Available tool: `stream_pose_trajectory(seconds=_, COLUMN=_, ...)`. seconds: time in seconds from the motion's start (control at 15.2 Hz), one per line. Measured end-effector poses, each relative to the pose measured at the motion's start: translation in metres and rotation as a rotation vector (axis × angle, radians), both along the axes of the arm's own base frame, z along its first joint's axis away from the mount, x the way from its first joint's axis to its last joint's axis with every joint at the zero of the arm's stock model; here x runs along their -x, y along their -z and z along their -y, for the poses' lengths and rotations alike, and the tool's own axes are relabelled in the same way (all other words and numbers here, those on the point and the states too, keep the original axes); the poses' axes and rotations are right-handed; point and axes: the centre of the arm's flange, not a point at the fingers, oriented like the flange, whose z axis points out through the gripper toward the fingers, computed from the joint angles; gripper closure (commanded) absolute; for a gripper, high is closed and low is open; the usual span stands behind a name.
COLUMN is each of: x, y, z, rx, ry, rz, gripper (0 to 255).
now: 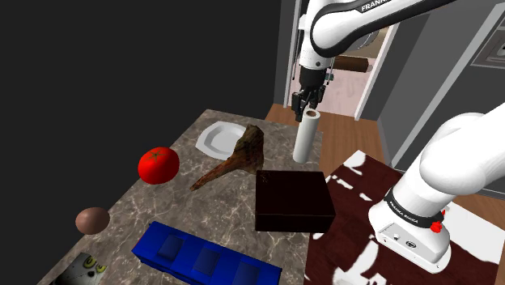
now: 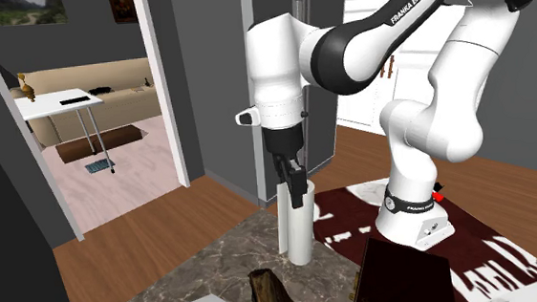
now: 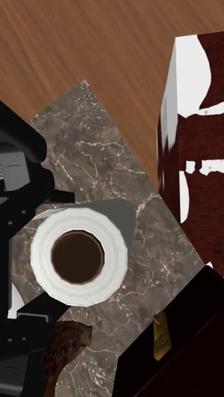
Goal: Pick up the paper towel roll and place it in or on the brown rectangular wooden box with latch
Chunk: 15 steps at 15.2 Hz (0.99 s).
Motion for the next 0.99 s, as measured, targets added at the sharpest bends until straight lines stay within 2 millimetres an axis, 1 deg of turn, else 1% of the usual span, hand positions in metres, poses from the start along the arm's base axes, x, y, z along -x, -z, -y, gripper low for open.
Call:
stream_pose_trajectory(seconds=0.2, x=0.000, y=0.000, z=0.000, rx=0.000, ry=0.000, rz=0.000, gripper=255)
stream_pose_trajectory(seconds=0.33, x=0.000, y=-0.006, z=0.000, rx=0.000, ry=0.000, rz=-0.001, gripper=255)
stream_pose_trajectory(seconds=0.99, x=0.001, y=-0.058, z=0.000, rx=0.000, ry=0.000, rz=0.000, gripper=255)
